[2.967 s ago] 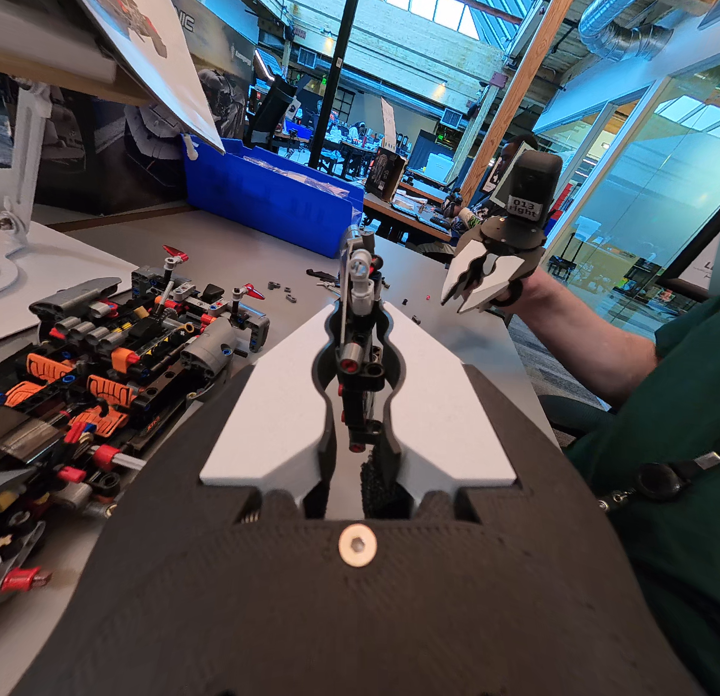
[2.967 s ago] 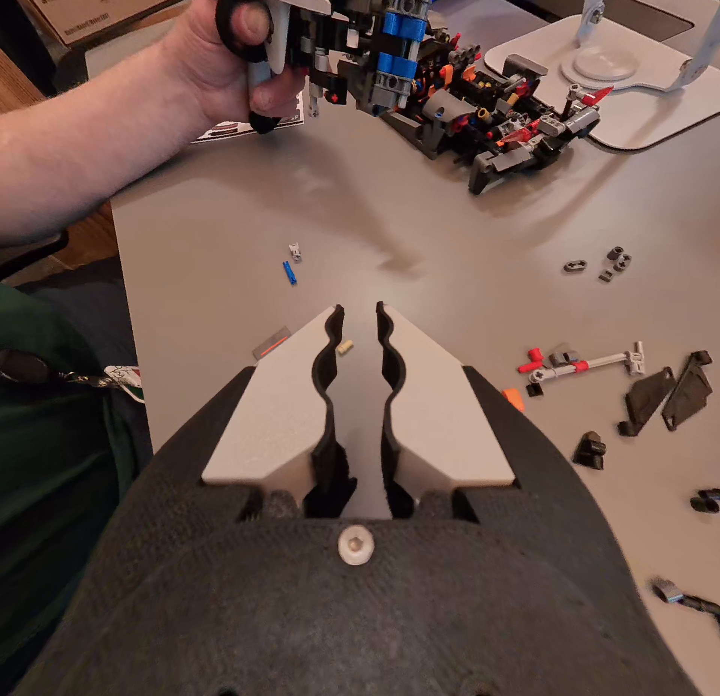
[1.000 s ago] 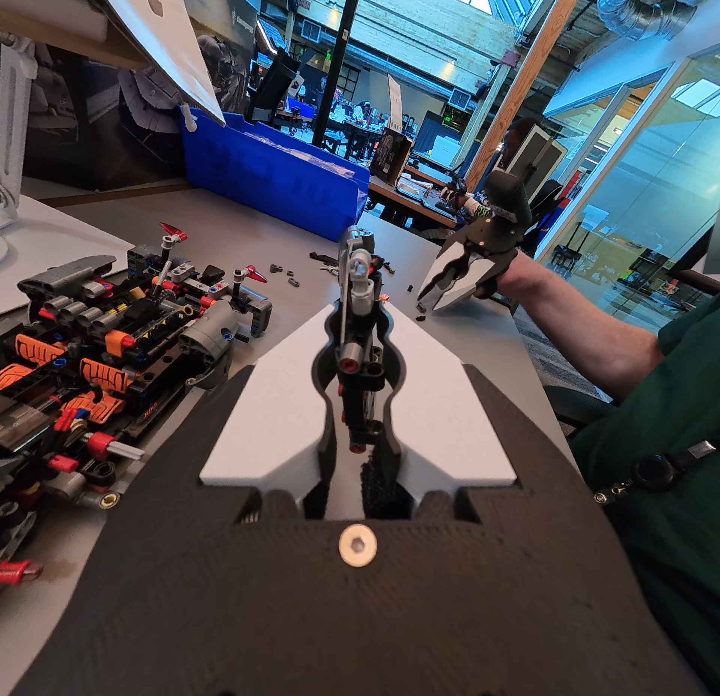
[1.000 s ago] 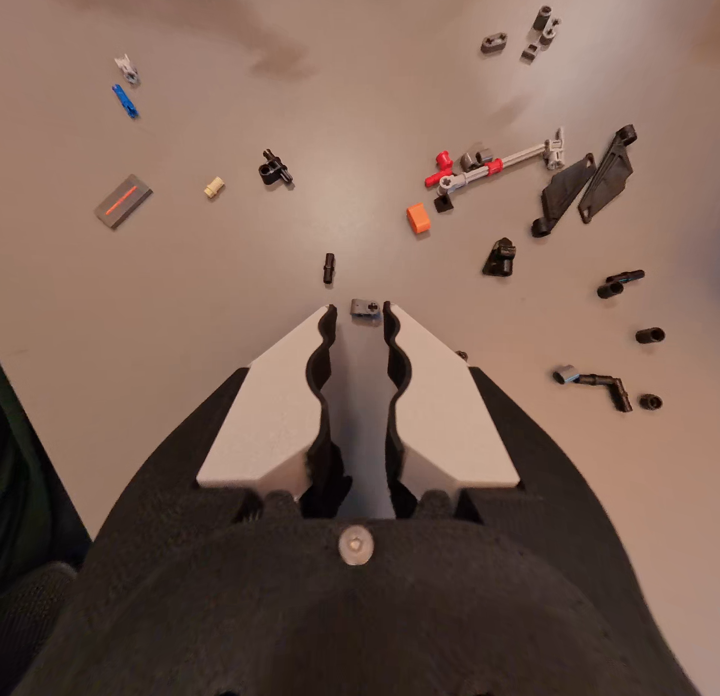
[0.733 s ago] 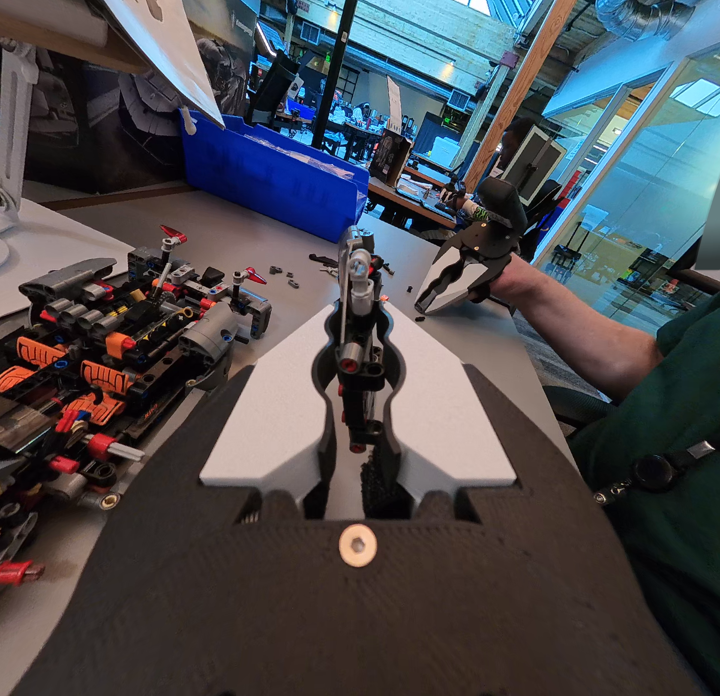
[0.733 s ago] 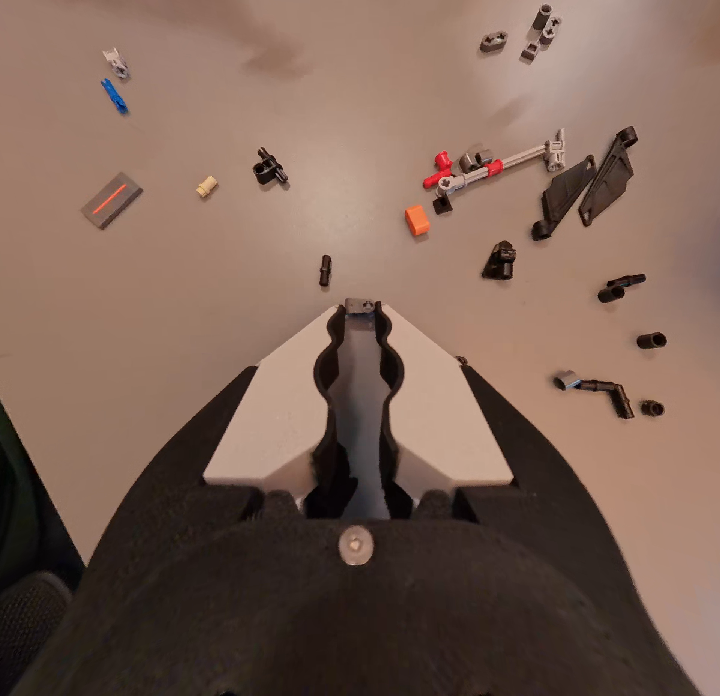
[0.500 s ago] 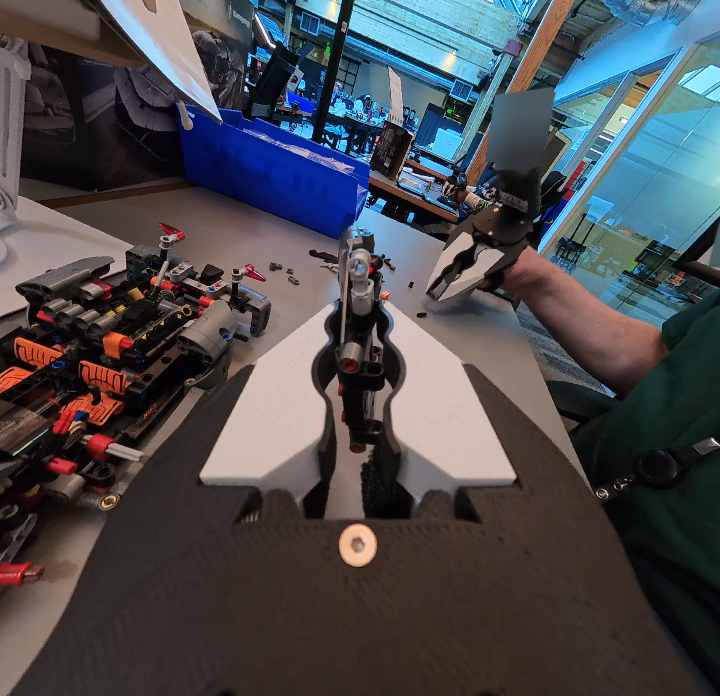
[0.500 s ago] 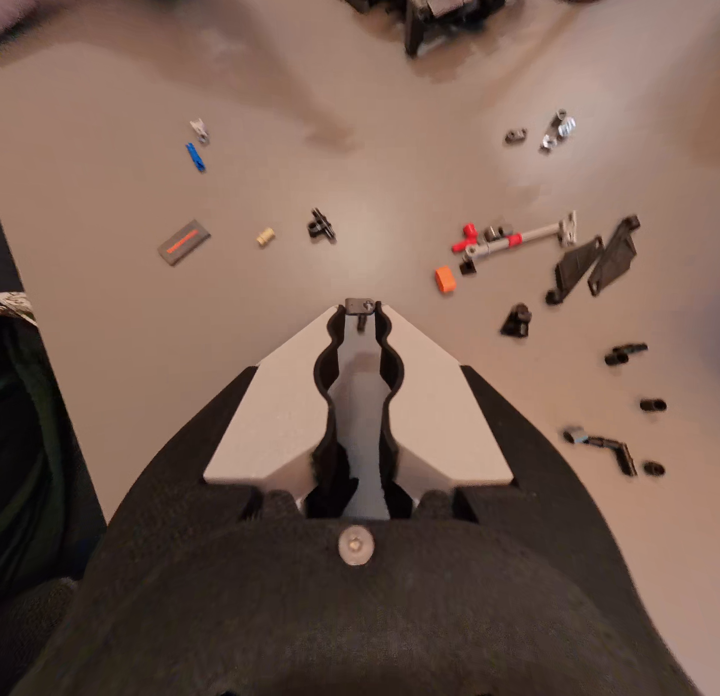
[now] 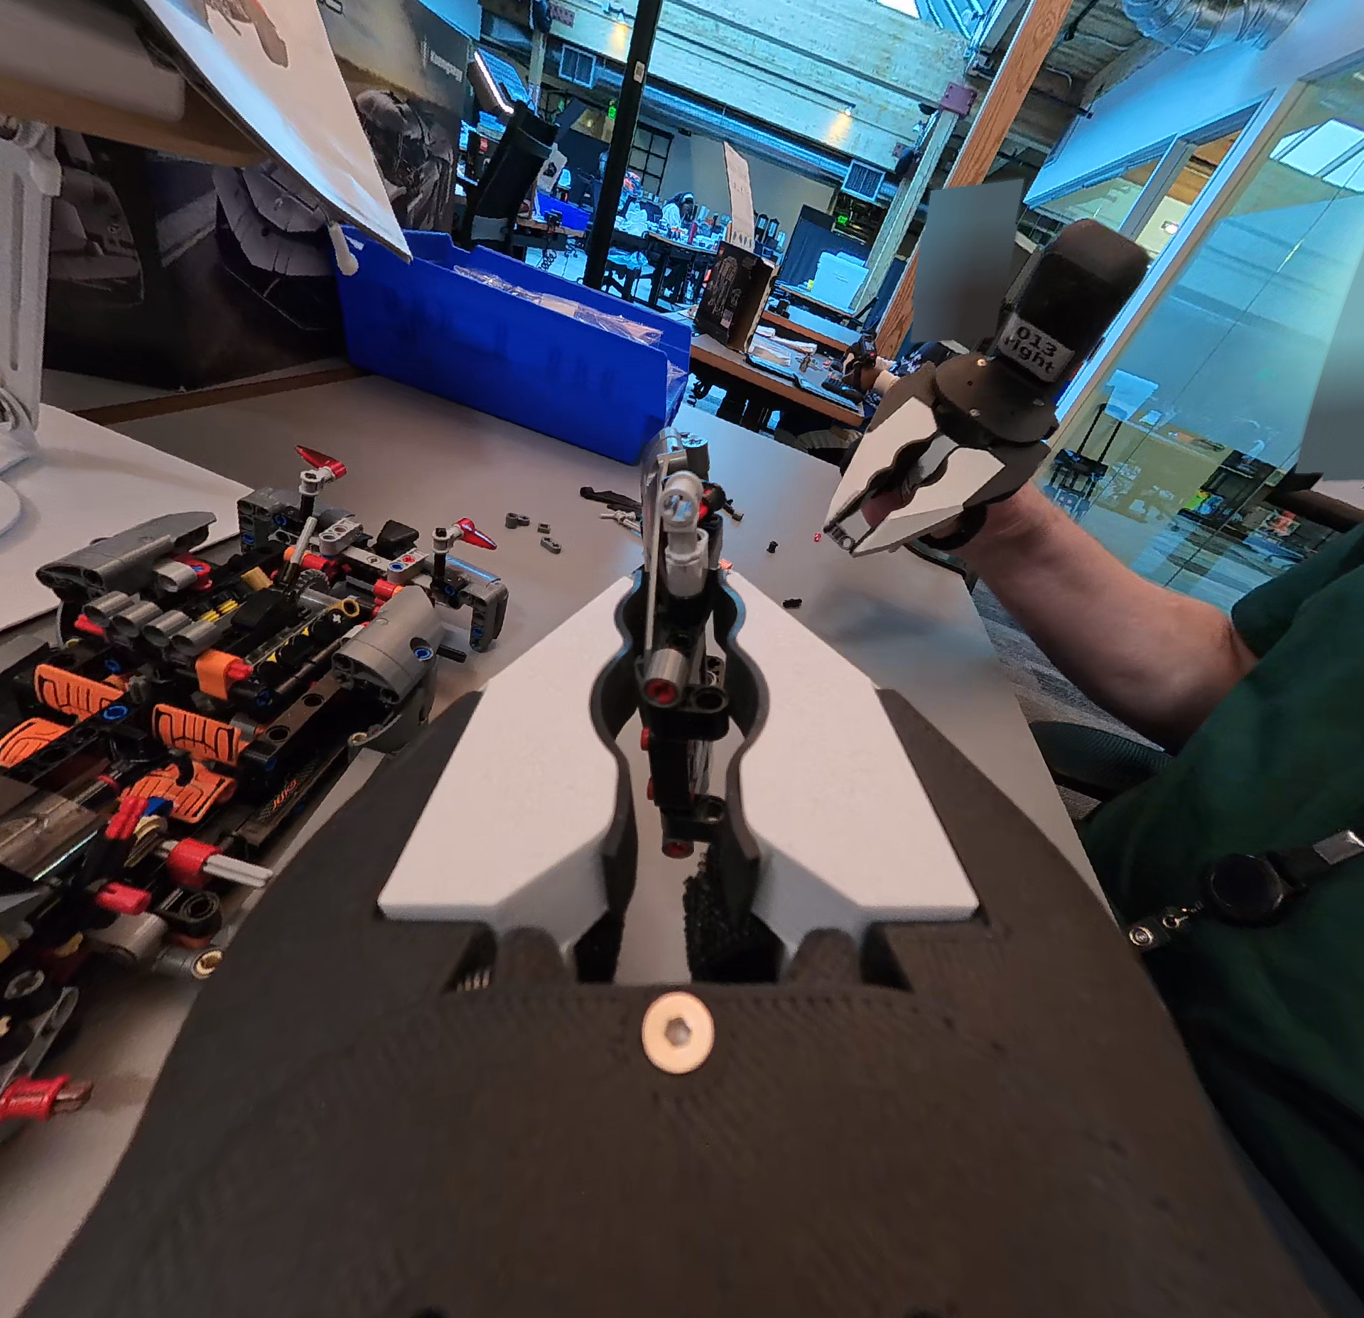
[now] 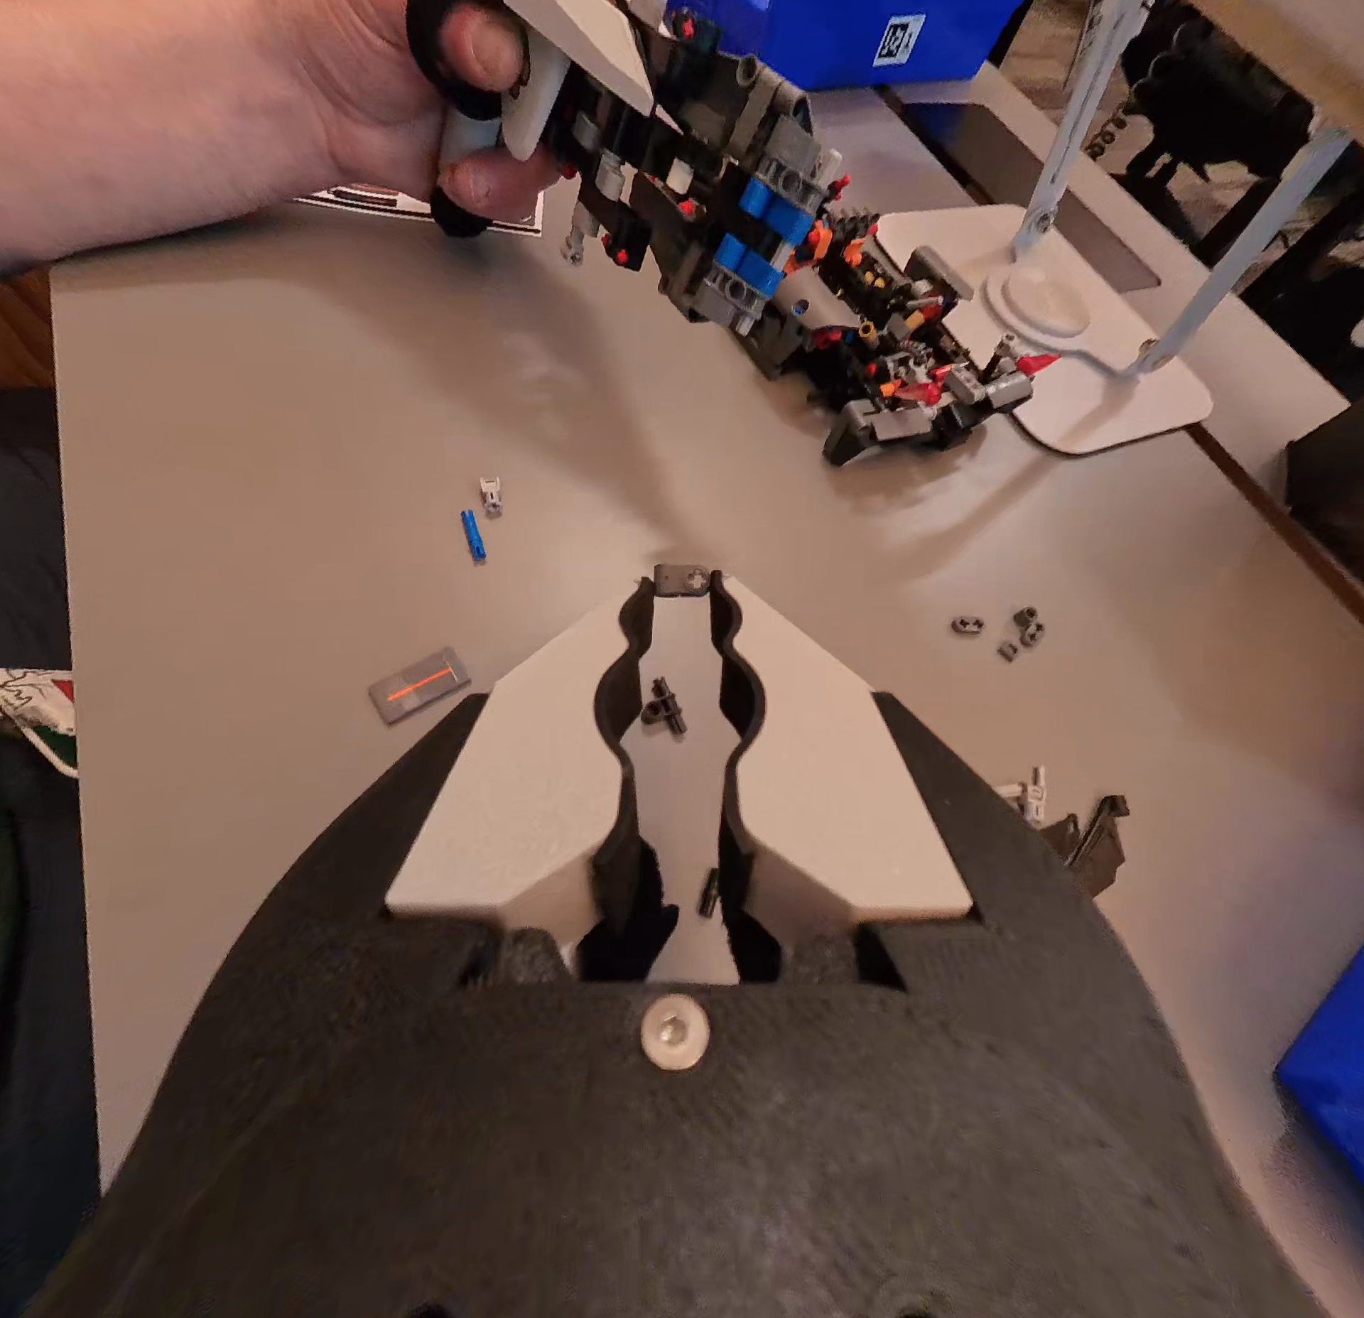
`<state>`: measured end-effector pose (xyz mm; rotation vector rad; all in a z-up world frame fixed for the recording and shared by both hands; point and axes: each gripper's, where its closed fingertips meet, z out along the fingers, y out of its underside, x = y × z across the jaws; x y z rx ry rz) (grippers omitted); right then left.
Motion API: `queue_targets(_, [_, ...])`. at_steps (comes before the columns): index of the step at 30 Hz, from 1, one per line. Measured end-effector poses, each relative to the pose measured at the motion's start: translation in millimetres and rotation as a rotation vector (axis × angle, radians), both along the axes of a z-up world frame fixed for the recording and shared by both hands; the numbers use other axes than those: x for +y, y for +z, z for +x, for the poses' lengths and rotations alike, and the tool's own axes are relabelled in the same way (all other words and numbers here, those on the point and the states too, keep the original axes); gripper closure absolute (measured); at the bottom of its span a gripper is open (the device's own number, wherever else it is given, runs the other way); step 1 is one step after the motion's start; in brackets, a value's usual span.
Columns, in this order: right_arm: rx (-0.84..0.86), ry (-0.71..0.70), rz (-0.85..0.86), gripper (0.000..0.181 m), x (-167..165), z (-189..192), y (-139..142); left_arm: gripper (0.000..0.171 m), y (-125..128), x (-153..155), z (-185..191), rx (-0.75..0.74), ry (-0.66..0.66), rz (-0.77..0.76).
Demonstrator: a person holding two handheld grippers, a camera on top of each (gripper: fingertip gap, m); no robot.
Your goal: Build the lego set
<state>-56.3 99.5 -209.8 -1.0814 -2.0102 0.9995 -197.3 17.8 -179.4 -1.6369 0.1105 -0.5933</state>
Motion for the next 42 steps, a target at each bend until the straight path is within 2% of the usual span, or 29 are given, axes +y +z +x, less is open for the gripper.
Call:
queue_targets(7, [-0.001, 0.007, -0.027, 0.168, -4.1, -7.8, 0.8, 0.157, -4.7, 1.1, -0.6, 0.021, 0.009, -0.034])
queue_targets(14, [-0.04, 0.01, -0.024, 0.168, -6.9, -12.8, -7.8, 0.157, -36.0, 6.8, 6.5, 0.131, 0.009, -0.207])
queue_targets(21, [-0.062, 0.018, -0.028, 0.168, -10.5, -17.9, -13.1, 0.157, -62.8, 7.5, 10.3, 0.129, -0.014, -0.355])
queue_targets(28, [-0.074, 0.037, -0.034, 0.168, -15.3, -24.8, -17.5, 0.156, -68.7, 6.6, 2.9, 0.085, 0.012, -0.399])
queue_targets(37, [-0.076, 0.053, -0.051, 0.168, -17.0, -28.7, -18.0, 0.153, -79.0, 6.9, -5.4, 0.114, 0.057, -0.448])
queue_targets(42, [-0.062, 0.042, -0.083, 0.168, -14.1, -26.0, -12.5, 0.145, -79.7, 7.4, -13.3, 0.157, 0.107, -0.45])
